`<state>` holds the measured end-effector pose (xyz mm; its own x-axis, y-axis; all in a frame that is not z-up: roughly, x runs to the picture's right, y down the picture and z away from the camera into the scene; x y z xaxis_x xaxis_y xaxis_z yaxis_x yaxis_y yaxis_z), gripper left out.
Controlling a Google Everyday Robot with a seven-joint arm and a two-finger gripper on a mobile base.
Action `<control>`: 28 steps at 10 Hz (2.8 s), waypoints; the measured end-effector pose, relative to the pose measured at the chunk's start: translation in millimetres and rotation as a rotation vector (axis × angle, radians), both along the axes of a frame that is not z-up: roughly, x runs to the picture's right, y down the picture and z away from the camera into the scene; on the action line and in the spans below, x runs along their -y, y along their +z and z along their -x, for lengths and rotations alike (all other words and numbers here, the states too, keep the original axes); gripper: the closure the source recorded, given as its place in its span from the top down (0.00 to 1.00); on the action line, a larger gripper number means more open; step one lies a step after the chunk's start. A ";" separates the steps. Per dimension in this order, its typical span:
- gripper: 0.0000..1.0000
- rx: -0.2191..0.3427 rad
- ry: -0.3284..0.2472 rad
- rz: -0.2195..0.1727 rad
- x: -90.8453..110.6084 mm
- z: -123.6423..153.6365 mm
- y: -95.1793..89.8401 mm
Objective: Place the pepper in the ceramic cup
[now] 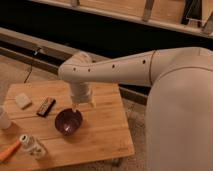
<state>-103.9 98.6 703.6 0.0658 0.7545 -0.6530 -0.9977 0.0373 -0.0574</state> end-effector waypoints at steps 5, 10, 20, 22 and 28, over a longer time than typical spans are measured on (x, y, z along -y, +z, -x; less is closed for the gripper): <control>0.65 0.000 0.000 0.000 -0.1 0.0 0.0; 0.65 0.008 -0.013 -0.009 2.1 0.5 -2.3; 0.65 0.302 -0.368 -0.147 17.1 116.9 -90.3; 0.65 0.341 -0.424 -0.151 11.9 149.5 -101.7; 0.65 0.470 -0.568 -0.154 -12.4 249.3 -122.8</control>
<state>-353.2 111.0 580.8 0.7179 0.6018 -0.3499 -0.6941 0.5808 -0.4253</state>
